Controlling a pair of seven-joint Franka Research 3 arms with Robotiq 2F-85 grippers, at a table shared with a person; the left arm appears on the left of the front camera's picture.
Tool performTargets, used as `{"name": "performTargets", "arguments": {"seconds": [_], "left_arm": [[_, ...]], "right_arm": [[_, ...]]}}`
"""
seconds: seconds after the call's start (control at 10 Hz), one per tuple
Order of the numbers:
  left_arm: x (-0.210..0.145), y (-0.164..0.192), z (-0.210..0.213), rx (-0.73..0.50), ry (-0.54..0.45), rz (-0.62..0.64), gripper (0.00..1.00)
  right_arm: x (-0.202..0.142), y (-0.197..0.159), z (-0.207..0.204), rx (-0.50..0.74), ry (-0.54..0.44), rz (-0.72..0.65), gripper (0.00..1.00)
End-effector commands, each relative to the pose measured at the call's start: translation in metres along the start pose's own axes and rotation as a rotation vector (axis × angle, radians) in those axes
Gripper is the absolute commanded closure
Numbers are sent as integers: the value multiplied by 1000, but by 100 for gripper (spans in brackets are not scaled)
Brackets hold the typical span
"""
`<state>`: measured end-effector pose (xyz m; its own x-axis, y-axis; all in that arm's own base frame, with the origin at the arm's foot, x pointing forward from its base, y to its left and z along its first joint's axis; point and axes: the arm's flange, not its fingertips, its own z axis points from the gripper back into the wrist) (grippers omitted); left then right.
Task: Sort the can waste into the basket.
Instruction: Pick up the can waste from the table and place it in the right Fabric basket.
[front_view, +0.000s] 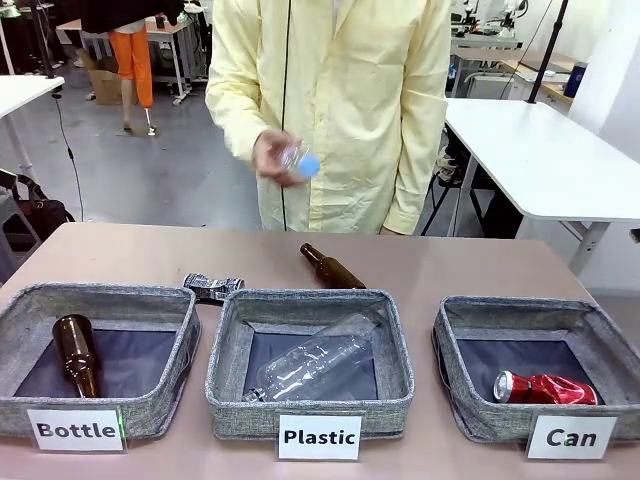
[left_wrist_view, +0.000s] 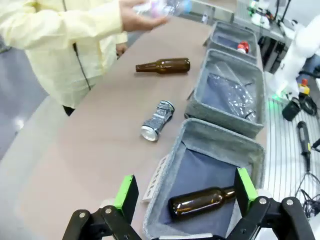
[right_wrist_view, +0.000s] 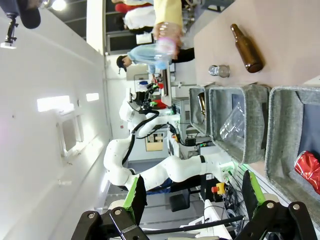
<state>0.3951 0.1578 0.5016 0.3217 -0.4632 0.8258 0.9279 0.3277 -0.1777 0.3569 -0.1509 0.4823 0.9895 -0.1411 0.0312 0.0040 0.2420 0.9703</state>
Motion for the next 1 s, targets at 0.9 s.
{"name": "performTargets", "arguments": {"seconds": [0.9], "left_arm": [[39, 13, -89, -30, 118, -15, 0]], "right_arm": [[-1, 1, 3, -4, 12, 18, 0]]}}
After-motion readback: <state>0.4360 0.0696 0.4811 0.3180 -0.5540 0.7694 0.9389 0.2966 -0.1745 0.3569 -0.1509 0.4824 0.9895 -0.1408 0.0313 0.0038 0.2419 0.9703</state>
